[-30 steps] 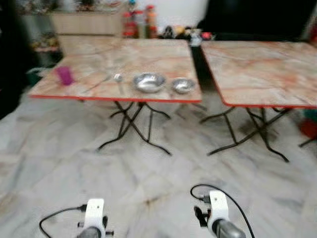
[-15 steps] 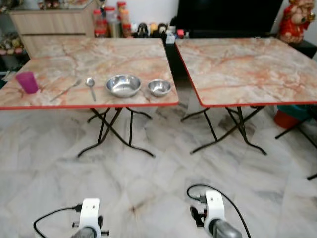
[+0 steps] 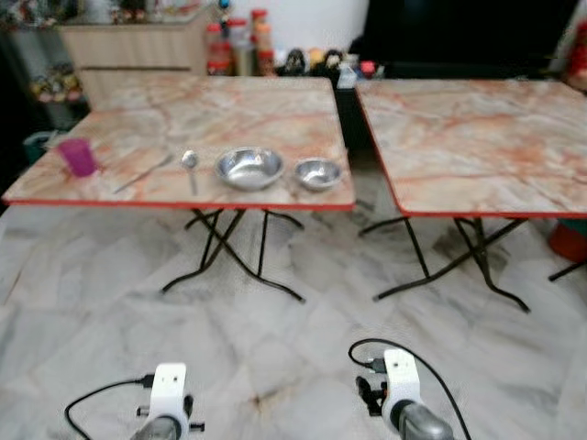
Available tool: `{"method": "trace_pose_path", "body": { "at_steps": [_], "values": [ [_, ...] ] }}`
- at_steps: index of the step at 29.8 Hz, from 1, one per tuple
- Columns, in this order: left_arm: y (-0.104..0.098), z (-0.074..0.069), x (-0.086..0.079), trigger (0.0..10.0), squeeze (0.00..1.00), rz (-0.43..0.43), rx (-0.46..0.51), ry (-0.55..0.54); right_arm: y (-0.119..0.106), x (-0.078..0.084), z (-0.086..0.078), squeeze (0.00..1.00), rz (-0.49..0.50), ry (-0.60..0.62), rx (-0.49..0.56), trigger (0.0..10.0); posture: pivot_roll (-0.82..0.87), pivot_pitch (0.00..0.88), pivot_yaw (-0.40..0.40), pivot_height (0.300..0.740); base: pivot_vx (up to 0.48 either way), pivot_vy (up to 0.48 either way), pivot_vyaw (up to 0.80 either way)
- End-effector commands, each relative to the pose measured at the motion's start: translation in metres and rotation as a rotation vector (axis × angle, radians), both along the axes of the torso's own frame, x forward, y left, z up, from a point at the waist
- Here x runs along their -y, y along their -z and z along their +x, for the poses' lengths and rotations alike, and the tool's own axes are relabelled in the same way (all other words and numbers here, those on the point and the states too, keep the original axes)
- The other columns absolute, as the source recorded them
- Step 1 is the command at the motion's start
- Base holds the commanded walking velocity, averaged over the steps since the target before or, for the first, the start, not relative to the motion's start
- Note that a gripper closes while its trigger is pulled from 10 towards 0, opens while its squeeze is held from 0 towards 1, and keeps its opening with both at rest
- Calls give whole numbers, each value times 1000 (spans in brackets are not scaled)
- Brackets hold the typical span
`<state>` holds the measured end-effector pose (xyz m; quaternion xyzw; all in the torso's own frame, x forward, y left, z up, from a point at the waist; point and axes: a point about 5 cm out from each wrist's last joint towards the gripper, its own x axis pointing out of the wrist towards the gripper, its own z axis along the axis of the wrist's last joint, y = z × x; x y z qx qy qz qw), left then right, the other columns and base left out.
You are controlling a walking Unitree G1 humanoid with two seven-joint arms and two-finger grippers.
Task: Setting the table
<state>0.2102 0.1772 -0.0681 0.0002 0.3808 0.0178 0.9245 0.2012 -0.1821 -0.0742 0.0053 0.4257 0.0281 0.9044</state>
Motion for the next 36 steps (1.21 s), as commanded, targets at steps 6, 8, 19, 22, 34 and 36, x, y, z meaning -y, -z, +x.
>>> {"method": "trace_pose_path", "body": {
  "at_steps": [6, 8, 19, 22, 34, 36],
  "values": [
    [-1, -2, -15, 10000, 0, 32, -4, -20, -3, -11, 8, 0, 18, -21, 28, 10000, -16, 0, -35, 728, 274, 0, 0],
    [-1, -2, -16, 10000, 0, 34, -4, -20, -3, -11, 7, 0, 20, -17, 25, 10000, -16, 0, -34, 728, 274, 0, 0],
    [-2, -1, -20, 10000, 0, 44, -1, -25, -4, -15, 9, 0, 39, -1, 35, 10000, -11, 0, -26, 728, 320, 0, 364],
    [-2, -1, -21, 10000, 0, 44, -2, -25, -4, -15, 9, 0, 41, -1, 36, 10000, -11, 0, -26, 728, 322, 0, 0],
    [-2, -1, -20, 10000, 0, 44, -2, -21, -3, -12, 8, 0, 45, 15, 34, 10000, -14, 0, -26, 728, 378, 0, 0],
    [-2, -1, -20, 10000, 0, 44, -2, -20, -3, -12, 7, 0, 45, 14, 35, 10000, -15, 0, -26, 728, 398, 0, 0]
  ]
}}
